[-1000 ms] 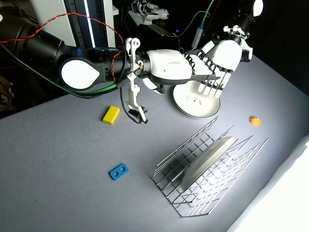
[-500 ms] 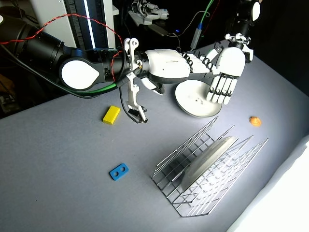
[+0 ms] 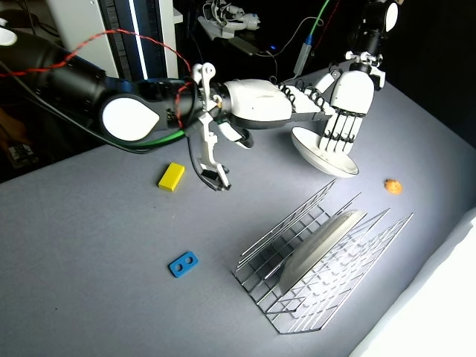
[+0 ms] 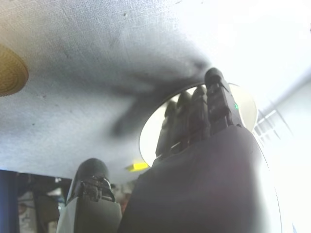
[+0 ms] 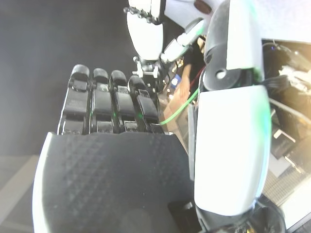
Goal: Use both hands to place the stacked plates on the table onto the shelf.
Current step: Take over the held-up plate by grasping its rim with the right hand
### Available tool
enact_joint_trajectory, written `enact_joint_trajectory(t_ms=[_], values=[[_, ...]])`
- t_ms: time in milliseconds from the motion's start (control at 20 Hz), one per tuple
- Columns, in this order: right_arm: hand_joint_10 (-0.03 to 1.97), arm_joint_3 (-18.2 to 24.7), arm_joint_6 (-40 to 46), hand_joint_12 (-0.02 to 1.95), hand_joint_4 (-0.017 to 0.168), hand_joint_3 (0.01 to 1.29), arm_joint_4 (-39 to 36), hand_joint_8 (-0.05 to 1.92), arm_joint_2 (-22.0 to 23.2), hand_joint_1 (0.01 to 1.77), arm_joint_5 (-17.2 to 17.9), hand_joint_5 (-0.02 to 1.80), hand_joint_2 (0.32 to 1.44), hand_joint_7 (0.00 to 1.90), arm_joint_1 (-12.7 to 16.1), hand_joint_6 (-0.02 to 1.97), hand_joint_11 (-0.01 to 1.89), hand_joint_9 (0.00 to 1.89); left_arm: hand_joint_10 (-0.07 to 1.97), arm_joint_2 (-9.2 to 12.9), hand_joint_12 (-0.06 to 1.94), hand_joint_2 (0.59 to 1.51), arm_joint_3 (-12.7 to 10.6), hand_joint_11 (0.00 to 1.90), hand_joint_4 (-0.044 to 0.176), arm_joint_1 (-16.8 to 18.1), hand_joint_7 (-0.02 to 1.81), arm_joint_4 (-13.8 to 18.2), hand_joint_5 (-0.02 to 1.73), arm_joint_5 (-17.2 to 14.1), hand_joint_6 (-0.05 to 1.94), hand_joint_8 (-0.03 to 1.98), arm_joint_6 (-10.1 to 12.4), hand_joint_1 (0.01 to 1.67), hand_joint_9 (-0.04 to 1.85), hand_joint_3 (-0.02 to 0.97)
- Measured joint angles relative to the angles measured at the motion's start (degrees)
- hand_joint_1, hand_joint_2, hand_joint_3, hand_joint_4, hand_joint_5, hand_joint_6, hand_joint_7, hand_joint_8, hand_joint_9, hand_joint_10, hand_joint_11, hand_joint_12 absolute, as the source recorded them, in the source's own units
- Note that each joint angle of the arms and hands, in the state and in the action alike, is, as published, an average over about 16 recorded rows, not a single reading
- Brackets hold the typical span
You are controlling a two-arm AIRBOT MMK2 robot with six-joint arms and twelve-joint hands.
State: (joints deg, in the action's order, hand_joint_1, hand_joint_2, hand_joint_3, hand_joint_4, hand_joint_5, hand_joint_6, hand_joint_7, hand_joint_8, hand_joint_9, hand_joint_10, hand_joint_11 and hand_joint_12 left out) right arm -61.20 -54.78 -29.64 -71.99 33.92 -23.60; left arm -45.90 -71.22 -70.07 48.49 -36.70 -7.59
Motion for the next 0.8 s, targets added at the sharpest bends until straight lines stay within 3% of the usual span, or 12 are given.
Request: enact_joint_trajectory(t_ms=[550,800], values=[[-0.01,-14.4,-10.5,0.02,0.0,0.01,4.9,0.02,-15.5,1.18,-1.4,0.02,0.86,0.02,-0.3,0.02,0.04,0.02,-0.04,0.1,0.08,1.162,0.2,0.03,-0.008,-1.0,0.06,-0.7,0.1,-0.4,-0.03,-0.01,0.0,0.02,0.02,0.007],[-0.01,-19.9,-12.7,0.18,0.0,0.01,6.8,0.02,-20.6,1.19,-0.5,0.08,0.88,0.07,-0.4,0.02,0.04,0.06,-0.04,0.1,0.07,1.158,0.2,0.03,-0.008,-1.2,0.06,-1.0,0.1,-0.5,-0.03,-0.01,0.0,0.02,0.02,0.008]])
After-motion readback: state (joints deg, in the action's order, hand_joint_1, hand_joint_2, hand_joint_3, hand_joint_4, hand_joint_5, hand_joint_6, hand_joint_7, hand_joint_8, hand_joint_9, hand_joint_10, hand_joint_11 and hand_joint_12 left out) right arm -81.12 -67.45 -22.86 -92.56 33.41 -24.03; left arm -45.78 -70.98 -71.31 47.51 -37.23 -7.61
